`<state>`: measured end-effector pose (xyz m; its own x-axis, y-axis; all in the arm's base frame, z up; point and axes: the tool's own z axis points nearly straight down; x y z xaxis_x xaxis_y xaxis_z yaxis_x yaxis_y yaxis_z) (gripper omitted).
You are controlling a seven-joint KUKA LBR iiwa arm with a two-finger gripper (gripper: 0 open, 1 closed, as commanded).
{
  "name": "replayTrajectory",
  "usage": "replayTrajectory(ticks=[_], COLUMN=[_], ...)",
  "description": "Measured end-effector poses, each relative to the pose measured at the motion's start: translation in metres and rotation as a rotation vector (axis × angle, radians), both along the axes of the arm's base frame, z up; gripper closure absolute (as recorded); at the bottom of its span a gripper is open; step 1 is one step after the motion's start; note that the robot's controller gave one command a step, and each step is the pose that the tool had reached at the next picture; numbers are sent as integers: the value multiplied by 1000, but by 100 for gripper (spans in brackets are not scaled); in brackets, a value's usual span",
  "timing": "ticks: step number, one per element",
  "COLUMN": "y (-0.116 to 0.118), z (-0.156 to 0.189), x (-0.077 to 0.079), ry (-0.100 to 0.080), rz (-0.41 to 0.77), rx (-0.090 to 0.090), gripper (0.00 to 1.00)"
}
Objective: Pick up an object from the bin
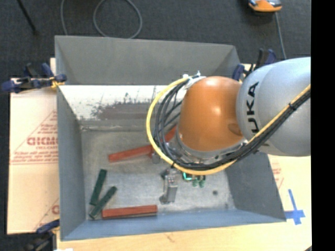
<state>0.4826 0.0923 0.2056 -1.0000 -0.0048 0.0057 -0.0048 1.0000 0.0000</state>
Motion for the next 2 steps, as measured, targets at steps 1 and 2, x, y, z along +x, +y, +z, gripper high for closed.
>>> replayTrajectory(ticks=[1, 2], y=[-60, -126], z=[-140, -115], x=[57, 73], ry=[-4, -13], rz=[81, 121], rx=[-2, -4], gripper=[0, 0])
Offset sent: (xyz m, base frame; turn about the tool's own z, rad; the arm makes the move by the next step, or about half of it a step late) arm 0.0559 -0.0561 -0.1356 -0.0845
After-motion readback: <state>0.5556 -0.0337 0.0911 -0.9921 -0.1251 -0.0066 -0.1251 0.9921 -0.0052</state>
